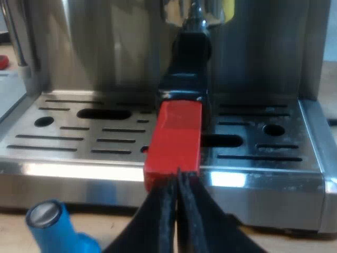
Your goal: Grind coffee beans and then tamp
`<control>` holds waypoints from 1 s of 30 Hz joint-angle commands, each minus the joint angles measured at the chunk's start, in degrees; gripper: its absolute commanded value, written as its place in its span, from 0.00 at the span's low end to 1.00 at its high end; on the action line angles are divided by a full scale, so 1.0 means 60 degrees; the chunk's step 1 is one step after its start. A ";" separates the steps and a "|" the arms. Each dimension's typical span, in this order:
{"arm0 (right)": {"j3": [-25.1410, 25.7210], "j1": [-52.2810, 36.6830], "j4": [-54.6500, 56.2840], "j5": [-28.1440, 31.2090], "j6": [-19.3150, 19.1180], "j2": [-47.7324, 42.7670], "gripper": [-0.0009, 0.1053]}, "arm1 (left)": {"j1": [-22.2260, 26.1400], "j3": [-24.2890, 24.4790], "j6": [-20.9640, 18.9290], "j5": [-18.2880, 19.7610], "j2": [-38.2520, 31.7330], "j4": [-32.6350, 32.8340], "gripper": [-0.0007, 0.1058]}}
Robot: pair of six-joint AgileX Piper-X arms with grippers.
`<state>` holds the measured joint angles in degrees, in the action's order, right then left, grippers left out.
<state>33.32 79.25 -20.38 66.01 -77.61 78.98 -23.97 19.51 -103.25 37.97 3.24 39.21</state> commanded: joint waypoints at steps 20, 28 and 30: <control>0.0020 -0.1047 -0.1208 0.1048 -0.1329 0.0020 0.04 | -0.0033 0.0043 -0.0107 0.0005 0.0031 -0.0096 0.72; 0.0020 -0.1286 -0.1424 0.0805 -0.1472 0.0020 0.04 | -0.0033 0.0043 -0.0107 0.0005 0.0031 -0.0096 0.72; 0.0020 -0.1216 -0.1325 0.0805 -0.1472 0.0020 0.04 | -0.0033 0.0043 -0.0107 0.0005 0.0031 -0.0096 0.72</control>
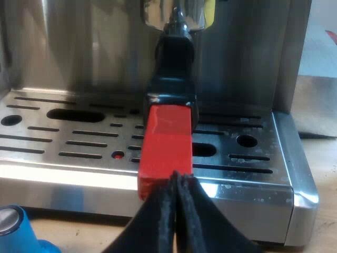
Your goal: Grind coffee beans and then tamp
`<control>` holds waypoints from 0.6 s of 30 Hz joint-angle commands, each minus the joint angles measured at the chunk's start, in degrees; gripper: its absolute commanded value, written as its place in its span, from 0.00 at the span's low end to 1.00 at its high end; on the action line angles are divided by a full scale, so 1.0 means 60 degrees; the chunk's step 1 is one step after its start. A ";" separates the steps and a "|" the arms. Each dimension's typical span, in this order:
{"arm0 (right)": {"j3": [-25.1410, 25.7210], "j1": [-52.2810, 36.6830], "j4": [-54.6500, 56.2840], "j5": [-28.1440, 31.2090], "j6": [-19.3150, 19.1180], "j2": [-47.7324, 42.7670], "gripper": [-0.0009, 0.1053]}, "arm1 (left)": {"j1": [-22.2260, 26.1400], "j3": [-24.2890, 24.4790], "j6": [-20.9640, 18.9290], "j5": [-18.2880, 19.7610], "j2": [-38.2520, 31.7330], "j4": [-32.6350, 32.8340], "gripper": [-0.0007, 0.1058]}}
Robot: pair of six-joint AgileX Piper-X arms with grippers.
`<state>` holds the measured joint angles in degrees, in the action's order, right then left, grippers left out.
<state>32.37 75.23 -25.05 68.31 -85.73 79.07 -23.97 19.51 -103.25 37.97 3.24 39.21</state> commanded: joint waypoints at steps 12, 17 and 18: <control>0.0180 0.0801 0.1579 0.0354 0.1131 0.0005 0.05 | -0.0033 0.0043 -0.0107 0.0005 0.0031 -0.0096 0.72; 0.0180 0.1277 0.2508 0.0354 0.1795 0.0005 0.05 | -0.0033 0.0043 -0.0107 0.0005 0.0031 -0.0096 0.72; 0.0180 0.1359 0.2520 0.0354 0.1794 0.0005 0.06 | -0.0033 0.0043 -0.0107 0.0005 0.0031 -0.0096 0.72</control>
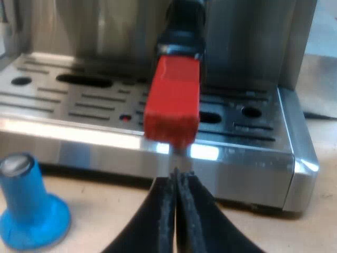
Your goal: Grind coffee beans and then tamp
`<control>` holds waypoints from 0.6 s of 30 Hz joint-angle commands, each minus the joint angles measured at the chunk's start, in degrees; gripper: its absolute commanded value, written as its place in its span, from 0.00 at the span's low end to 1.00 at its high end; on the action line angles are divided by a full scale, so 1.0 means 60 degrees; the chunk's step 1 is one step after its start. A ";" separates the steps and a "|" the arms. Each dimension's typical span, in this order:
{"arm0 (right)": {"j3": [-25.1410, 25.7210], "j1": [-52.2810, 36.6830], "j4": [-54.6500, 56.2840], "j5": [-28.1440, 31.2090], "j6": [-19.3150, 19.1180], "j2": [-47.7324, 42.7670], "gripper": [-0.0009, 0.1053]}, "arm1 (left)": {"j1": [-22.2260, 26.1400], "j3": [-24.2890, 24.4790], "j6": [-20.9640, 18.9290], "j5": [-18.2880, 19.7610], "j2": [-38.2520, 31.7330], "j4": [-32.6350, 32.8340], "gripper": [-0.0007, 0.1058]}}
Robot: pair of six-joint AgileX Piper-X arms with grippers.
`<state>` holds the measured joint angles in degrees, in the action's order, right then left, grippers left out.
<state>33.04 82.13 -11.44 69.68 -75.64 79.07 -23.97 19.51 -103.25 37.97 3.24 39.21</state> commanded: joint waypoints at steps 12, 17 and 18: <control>0.0067 0.0643 0.1089 -0.0341 0.0097 -0.0886 0.57 | -0.0033 0.0043 -0.0107 0.0005 0.0031 -0.0096 0.72; 0.0142 0.0295 0.2370 -0.1184 0.0139 -0.1847 0.57 | -0.0033 0.0043 -0.0107 0.0005 0.0031 -0.0096 0.72; 0.0186 0.0226 0.2452 -0.1250 0.0141 -0.1871 0.57 | -0.0033 0.0043 -0.0107 0.0005 0.0031 -0.0096 0.72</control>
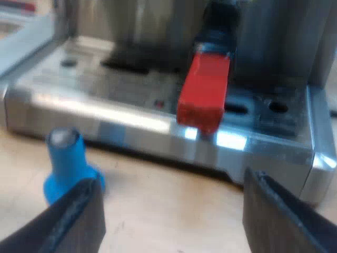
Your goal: Grind coffee beans and then tamp
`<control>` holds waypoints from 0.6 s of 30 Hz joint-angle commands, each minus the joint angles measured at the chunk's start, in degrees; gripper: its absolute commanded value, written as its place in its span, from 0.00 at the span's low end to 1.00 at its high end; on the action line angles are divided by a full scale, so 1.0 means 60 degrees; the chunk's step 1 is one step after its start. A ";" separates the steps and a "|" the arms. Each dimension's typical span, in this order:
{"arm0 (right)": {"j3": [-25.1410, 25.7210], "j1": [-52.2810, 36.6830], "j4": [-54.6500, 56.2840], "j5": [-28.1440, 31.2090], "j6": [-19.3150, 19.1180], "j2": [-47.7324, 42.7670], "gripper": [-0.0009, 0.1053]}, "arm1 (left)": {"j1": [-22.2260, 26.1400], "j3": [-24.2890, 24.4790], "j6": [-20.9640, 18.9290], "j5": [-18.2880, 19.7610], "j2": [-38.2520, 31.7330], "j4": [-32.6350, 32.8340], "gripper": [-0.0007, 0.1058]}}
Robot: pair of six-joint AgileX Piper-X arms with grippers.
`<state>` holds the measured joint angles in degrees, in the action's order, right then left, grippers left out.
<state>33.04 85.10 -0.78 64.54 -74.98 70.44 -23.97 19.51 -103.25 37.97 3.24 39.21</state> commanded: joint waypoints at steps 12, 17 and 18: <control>0.2307 -0.2451 0.3610 -0.3235 0.0724 -0.0591 0.57 | -0.0033 0.0043 -0.0107 0.0005 0.0031 -0.0096 0.72; 0.2443 -0.3311 0.3848 -0.4581 0.1185 -0.0591 0.57 | -0.0033 0.0043 -0.0107 0.0079 0.0031 -0.0096 0.72; 0.2447 -0.3435 0.3854 -0.4692 0.1185 -0.0591 0.57 | -0.0033 0.0043 -0.0107 0.0079 0.0031 -0.0096 0.72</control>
<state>47.30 65.84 21.28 38.09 -68.17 67.07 -23.97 19.51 -103.25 38.08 3.24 39.21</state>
